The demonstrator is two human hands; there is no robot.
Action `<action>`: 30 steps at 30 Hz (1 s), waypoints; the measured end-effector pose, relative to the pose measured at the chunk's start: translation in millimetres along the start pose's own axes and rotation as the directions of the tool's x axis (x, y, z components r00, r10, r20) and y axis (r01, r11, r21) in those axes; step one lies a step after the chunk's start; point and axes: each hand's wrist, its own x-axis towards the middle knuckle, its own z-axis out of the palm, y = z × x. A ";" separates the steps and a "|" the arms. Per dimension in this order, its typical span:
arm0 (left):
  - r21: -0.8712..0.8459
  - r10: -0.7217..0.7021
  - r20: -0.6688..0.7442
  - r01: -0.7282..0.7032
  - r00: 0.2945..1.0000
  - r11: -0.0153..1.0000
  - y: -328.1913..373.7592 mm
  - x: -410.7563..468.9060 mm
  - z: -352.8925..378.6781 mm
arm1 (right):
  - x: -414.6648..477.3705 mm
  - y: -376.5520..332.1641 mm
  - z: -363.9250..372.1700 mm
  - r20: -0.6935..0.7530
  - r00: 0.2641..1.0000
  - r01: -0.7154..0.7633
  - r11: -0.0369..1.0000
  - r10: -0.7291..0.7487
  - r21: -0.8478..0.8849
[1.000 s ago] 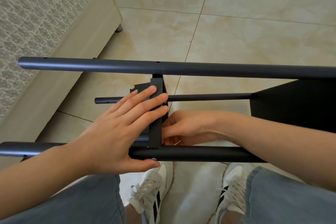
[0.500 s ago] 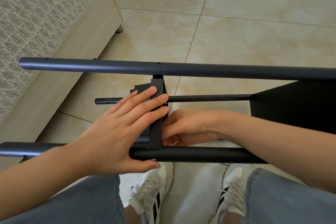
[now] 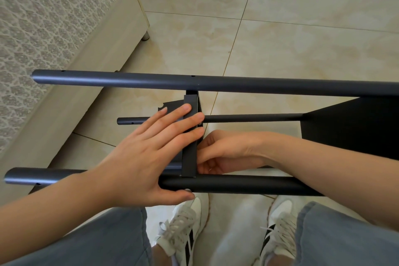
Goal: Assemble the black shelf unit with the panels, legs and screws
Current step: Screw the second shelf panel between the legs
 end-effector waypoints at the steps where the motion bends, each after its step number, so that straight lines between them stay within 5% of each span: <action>1: 0.000 -0.001 0.002 0.001 1.000 1.000 -0.2 -0.1 -0.1 | -0.7 -0.5 -2.2 -0.002 1.000 -0.018 1.000 0.018 -0.001; 30: 0.005 0.000 0.000 0.000 1.000 1.000 -2.5 1.1 0.0 | -2.9 -2.5 -2.8 -0.019 1.000 -0.020 0.998 0.019 -0.065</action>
